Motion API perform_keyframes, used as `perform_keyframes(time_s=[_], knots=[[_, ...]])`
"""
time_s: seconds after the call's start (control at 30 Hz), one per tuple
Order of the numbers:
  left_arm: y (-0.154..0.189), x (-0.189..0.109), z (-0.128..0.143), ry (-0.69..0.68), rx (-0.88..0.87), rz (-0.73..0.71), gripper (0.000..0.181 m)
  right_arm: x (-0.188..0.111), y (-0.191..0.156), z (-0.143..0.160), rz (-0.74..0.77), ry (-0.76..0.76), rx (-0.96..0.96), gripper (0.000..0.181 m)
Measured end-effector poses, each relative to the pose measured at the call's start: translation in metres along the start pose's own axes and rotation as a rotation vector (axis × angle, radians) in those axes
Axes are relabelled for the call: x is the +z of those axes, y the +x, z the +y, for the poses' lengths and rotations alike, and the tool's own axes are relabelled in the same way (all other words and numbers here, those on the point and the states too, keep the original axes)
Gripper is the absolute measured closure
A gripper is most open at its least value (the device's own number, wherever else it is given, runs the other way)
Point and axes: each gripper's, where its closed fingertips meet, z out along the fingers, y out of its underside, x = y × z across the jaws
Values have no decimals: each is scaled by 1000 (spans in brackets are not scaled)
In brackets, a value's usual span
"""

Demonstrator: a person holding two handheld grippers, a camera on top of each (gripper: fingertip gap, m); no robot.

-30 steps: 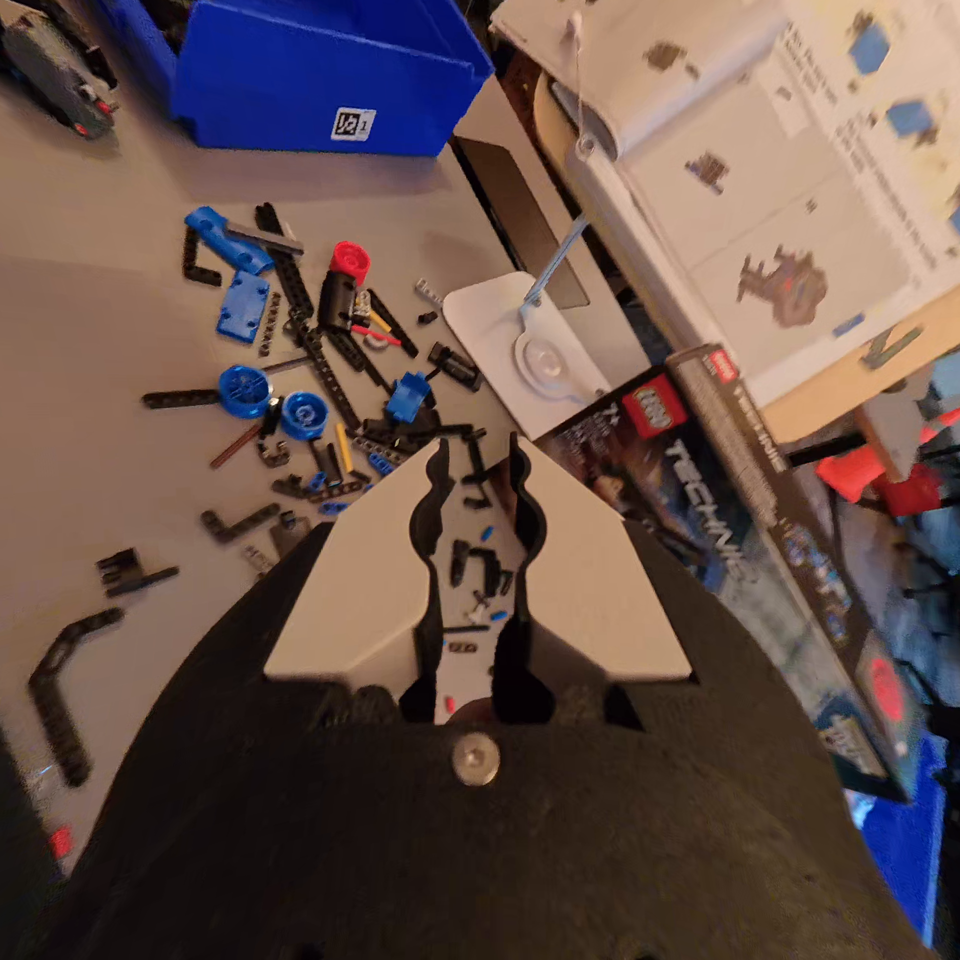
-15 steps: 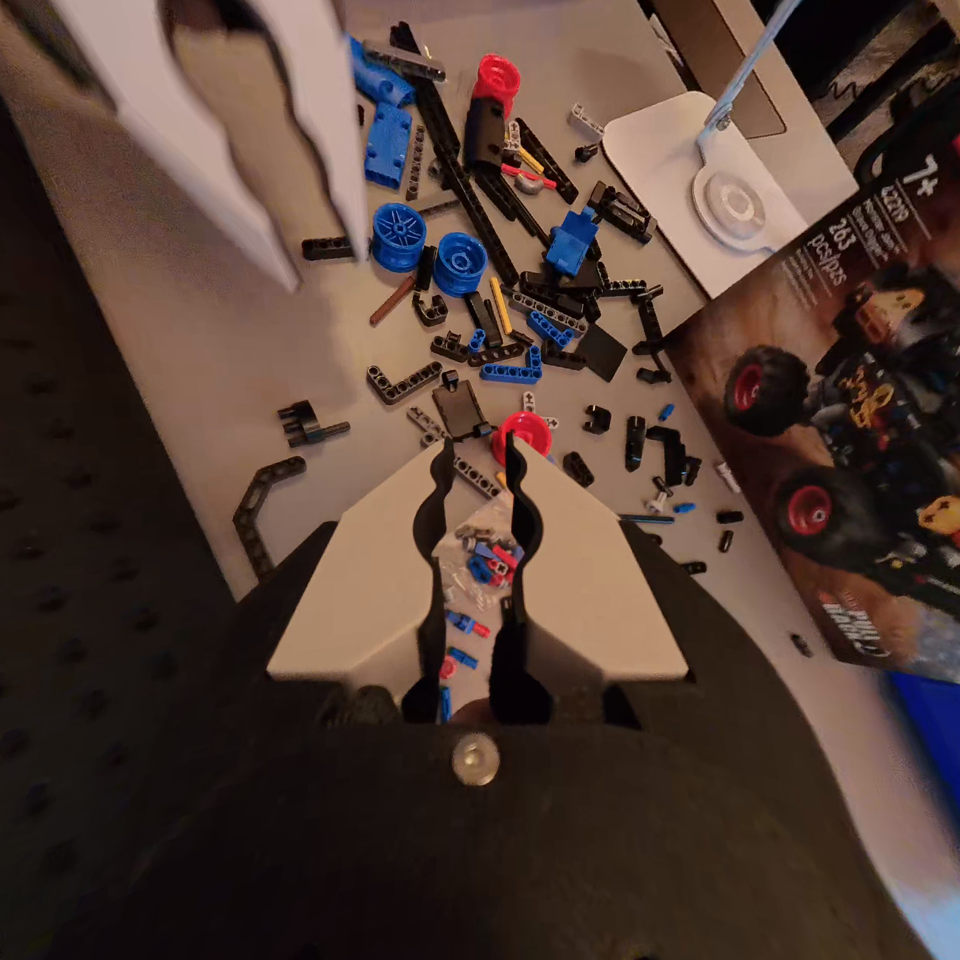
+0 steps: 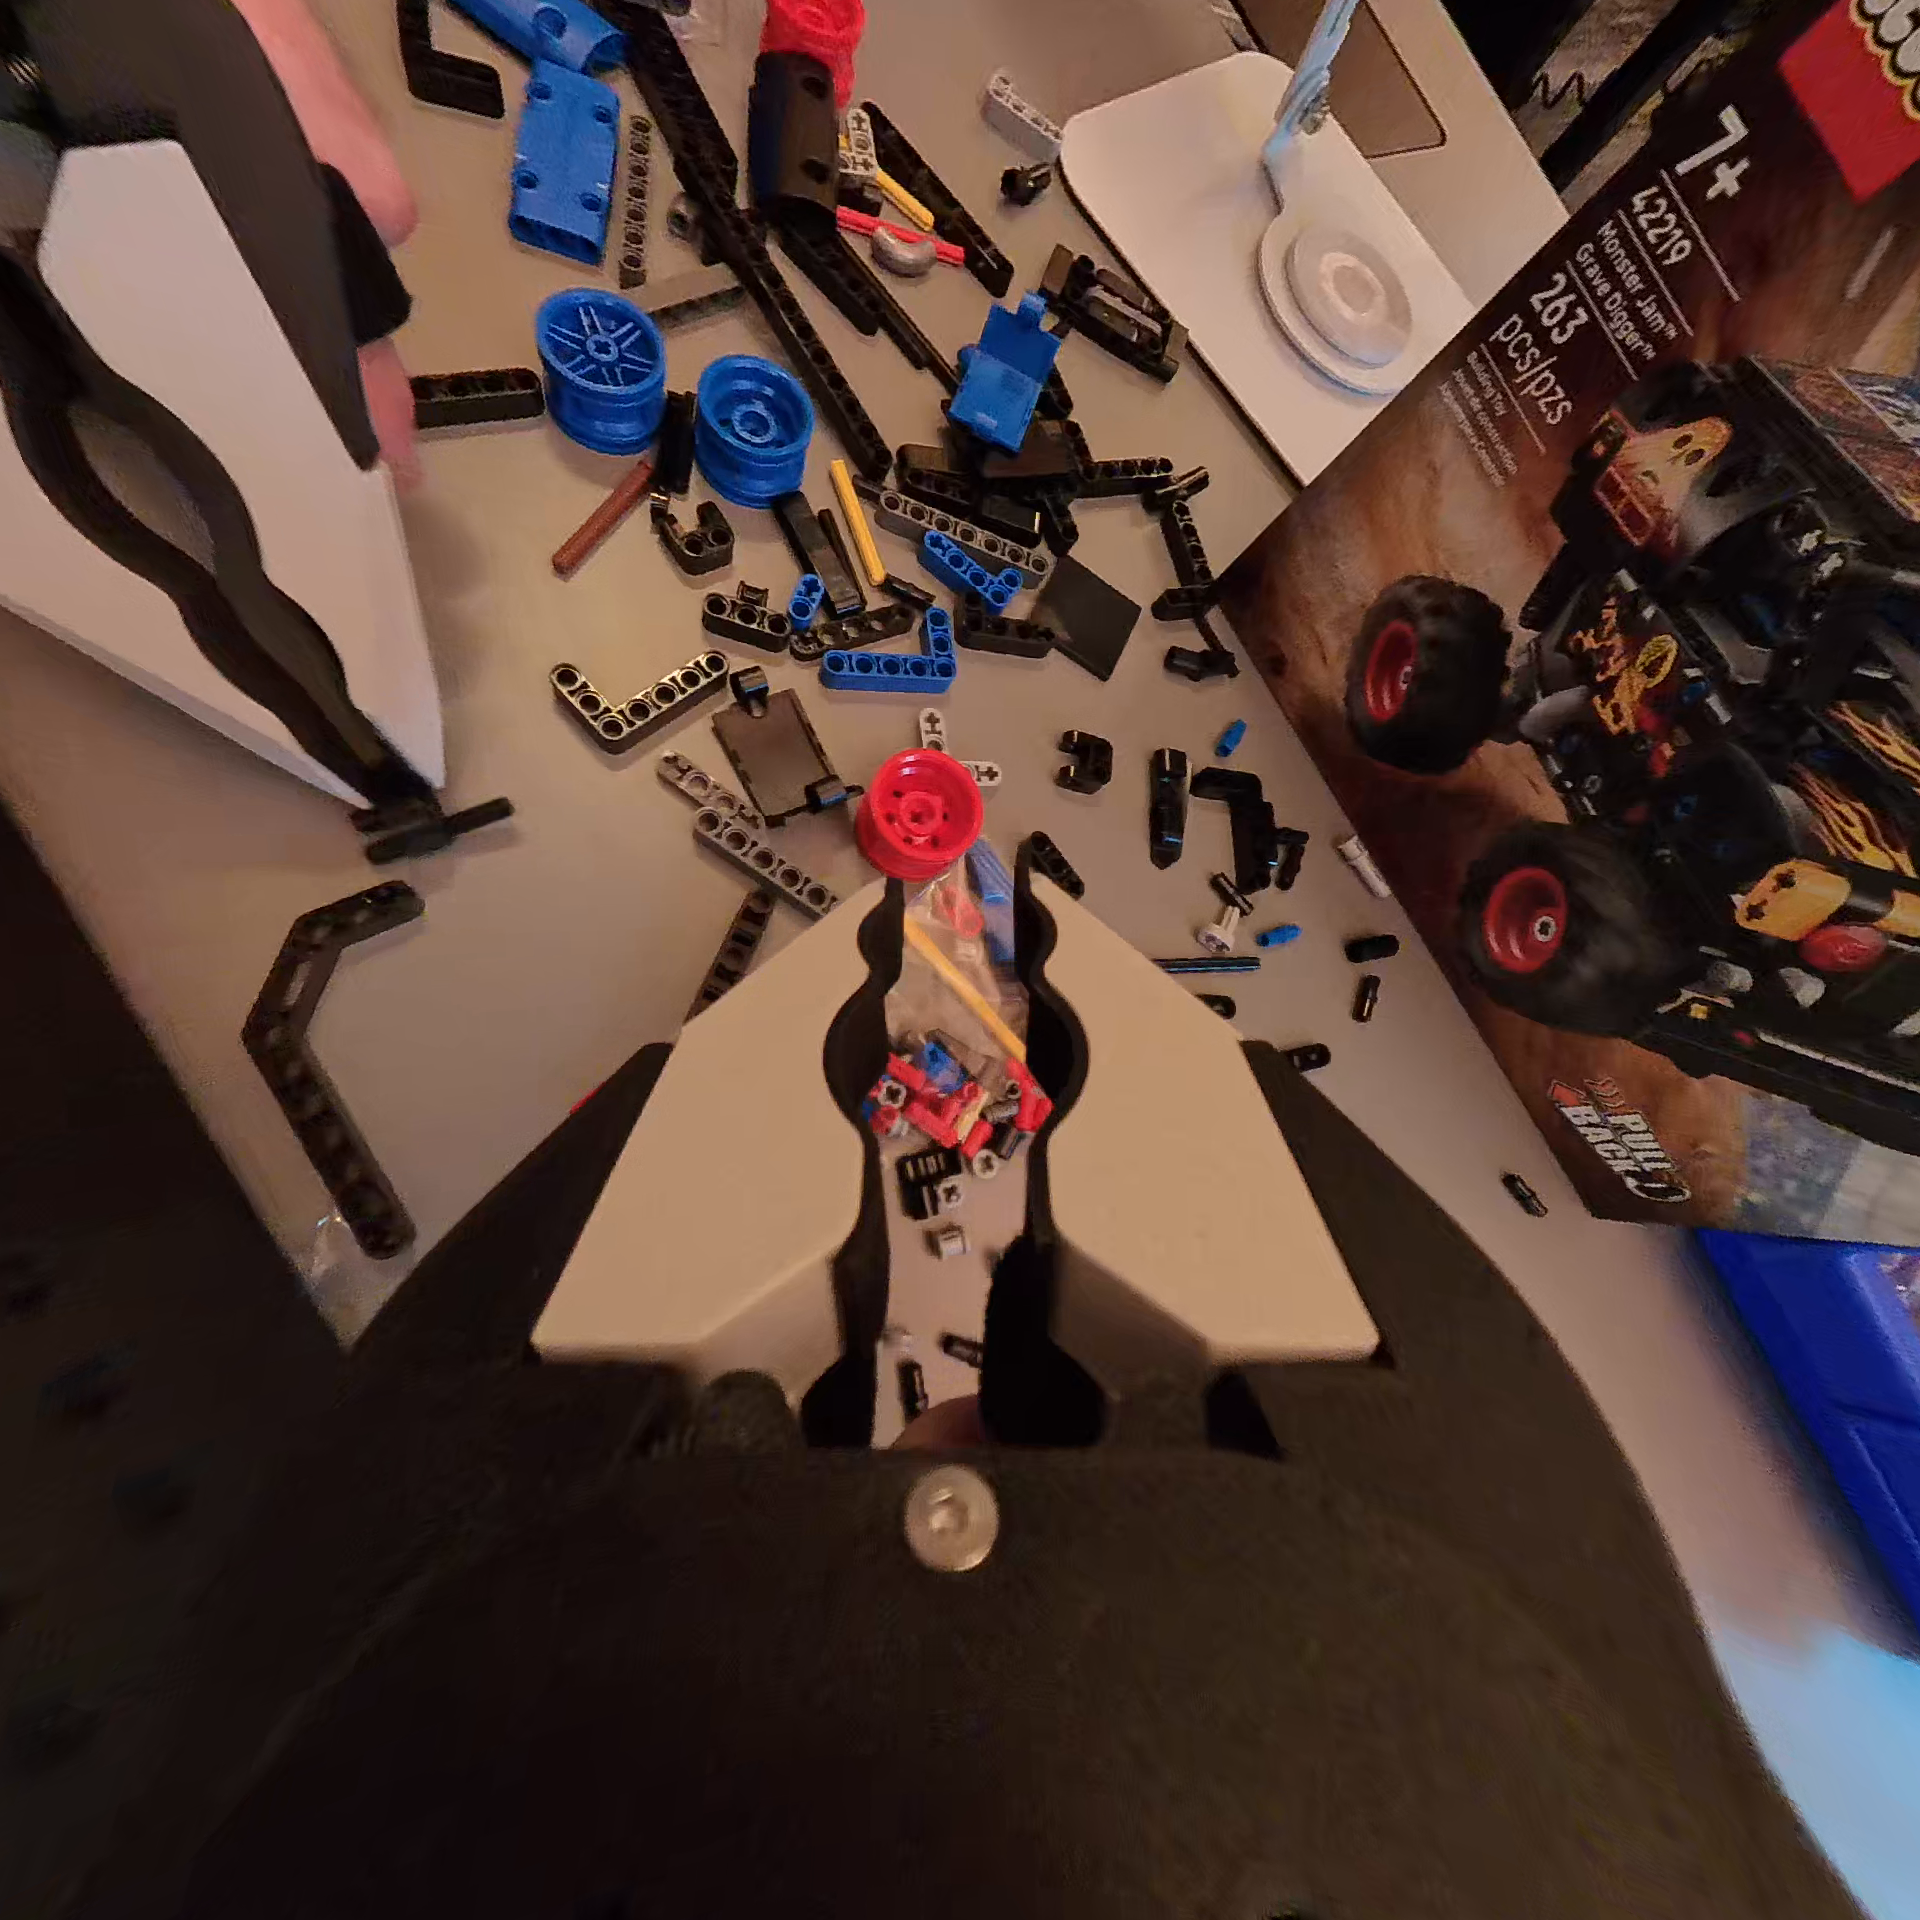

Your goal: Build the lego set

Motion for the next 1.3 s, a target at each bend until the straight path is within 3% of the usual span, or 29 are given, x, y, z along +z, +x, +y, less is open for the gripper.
perform_keyframes(time_s=[0.3, 0.47, 0.63, 0.9, 1.17, 1.3], knots=[[25, -39, 37, -41, 92, 132, 175, 2, 5, 9, -28, 0, -6, 161], [6, -58, 60, -115, 57, 71, 152, 0, 11, 14, -22, 2, 5, 159], [-7, -68, 75, -178, 21, 20, 152, -7, 30, 21, 22, 5, 39, 160], [11, -73, 70, -88, -65, 38, 153, -20, 58, 29, 73, -1, 70, 160], [3, -68, 65, -55, -196, -56, 151, -7, 51, 27, 44, 4, 71, 159], [6, -61, 61, -52, -171, -58, 154, 5, 42, 20, 10, 17, 68, 159]])
